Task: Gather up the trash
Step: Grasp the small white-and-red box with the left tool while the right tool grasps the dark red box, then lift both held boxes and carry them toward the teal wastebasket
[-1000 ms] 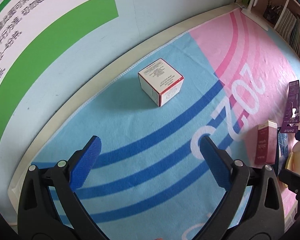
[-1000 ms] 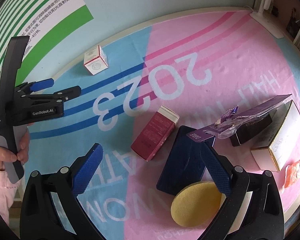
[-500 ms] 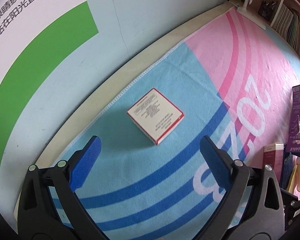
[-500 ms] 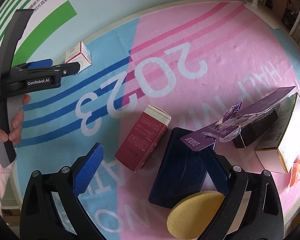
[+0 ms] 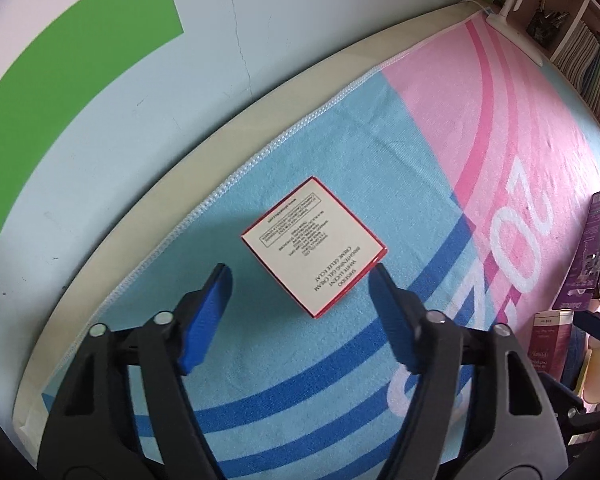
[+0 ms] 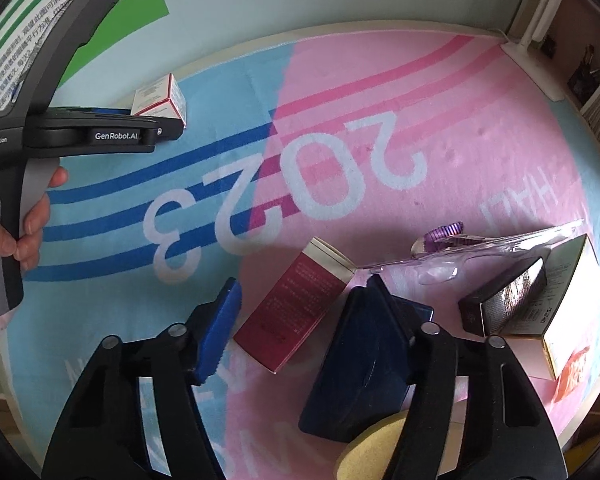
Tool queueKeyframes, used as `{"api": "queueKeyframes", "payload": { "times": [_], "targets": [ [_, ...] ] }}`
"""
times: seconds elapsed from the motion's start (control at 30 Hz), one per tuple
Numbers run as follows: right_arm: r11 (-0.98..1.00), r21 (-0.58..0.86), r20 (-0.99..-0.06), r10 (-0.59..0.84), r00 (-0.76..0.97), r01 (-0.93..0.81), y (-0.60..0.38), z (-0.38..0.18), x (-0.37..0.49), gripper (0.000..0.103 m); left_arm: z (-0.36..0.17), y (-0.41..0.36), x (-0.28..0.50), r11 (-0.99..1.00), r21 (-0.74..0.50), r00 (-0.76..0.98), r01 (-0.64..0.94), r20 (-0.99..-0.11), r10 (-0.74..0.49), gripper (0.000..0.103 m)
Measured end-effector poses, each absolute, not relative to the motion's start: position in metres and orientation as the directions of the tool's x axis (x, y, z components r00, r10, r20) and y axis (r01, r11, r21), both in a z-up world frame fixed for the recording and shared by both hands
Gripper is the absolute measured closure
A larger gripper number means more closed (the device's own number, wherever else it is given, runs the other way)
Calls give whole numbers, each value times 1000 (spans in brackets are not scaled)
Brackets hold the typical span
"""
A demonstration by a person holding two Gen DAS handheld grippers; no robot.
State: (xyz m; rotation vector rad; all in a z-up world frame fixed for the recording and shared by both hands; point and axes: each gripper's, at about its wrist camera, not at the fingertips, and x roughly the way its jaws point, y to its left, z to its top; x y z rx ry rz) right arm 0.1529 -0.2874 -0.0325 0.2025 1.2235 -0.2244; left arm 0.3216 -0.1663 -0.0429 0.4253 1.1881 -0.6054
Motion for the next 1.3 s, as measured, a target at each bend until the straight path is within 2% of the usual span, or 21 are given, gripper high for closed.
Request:
{"api": "queueKeyframes", "payload": {
  "times": [0.03, 0.07, 0.13, 0.17, 0.3, 0.43, 0.63, 0.67, 0.7, 0.73, 0.77, 0.83, 0.87, 0.9, 1.0, 1.07, 1.13, 1.17, 1.2, 1.27, 1.3],
  "targets": [
    [961, 35, -944, -58, 325, 274, -285, -33, 156, 56, -43, -162, 321, 766, -10, 240, 643, -947, -214, 47],
    [962, 48, -946, -43, 321, 269, -284, -34, 157, 64, -44, -162, 321, 764, -10, 237, 646, -948, -213, 55],
    [959, 76, -948, -16, 319, 274, -284, -37, 158, 67, -44, -165, 321, 761, -2, 244, 649, -946, -211, 59],
    [960, 75, -950, -14, 311, 271, -283, -39, 158, 74, -43, -165, 321, 760, -1, 245, 649, -946, -211, 61],
    [946, 122, -950, 23, 313, 300, -289, -40, 153, 74, -43, -170, 322, 745, -9, 244, 667, -942, -231, 80],
    [939, 147, -947, 43, 317, 311, -293, -40, 151, 74, -43, -175, 321, 736, -17, 241, 677, -939, -244, 90],
    [937, 161, -945, 56, 321, 311, -302, -39, 142, 74, -41, -171, 315, 731, -9, 241, 682, -942, -236, 86],
    [936, 162, -946, 58, 318, 312, -301, -39, 141, 73, -41, -169, 315, 730, -6, 240, 683, -943, -232, 69],
    [935, 164, -945, 58, 321, 315, -301, -40, 140, 73, -41, -169, 316, 738, 7, 250, 674, -943, -219, 29],
    [933, 172, -945, 65, 322, 315, -302, -40, 138, 72, -38, -166, 316, 749, 23, 281, 662, -934, -220, 15],
    [931, 182, -944, 77, 320, 315, -303, -41, 138, 71, -36, -166, 316, 752, 31, 306, 658, -924, -229, 8],
    [931, 189, -944, 84, 320, 314, -304, -40, 133, 71, -34, -170, 318, 741, 33, 313, 671, -918, -243, 8],
    [932, 182, -945, 78, 317, 312, -305, -41, 133, 67, -34, -172, 320, 740, 35, 315, 672, -918, -242, 8],
    [933, 183, -945, 79, 318, 311, -305, -41, 131, 57, -36, -175, 322, 738, 36, 313, 674, -918, -242, 8],
    [932, 187, -942, 81, 327, 310, -305, -40, 132, 40, -42, -192, 329, 732, 29, 294, 681, -926, -237, 8],
    [932, 185, -939, 74, 336, 311, -305, -40, 135, 40, -45, -198, 331, 731, 36, 302, 681, -924, -235, 10],
    [936, 178, -940, 71, 333, 304, -303, -40, 138, 41, -47, -204, 335, 731, 11, 283, 682, -926, -250, 25],
    [938, 174, -941, 68, 332, 299, -302, -39, 138, 51, -49, -205, 336, 733, -3, 270, 681, -928, -255, 30],
    [941, 170, -942, 68, 327, 294, -301, -40, 140, 74, -48, -207, 337, 736, -6, 278, 677, -924, -263, 39],
    [939, 175, -942, 73, 327, 296, -301, -40, 140, 73, -45, -212, 336, 727, -8, 282, 686, -919, -276, 48],
    [937, 189, -939, 85, 333, 294, -302, -39, 139, 73, -44, -214, 336, 726, -7, 284, 688, -918, -278, 48]
  ]
}}
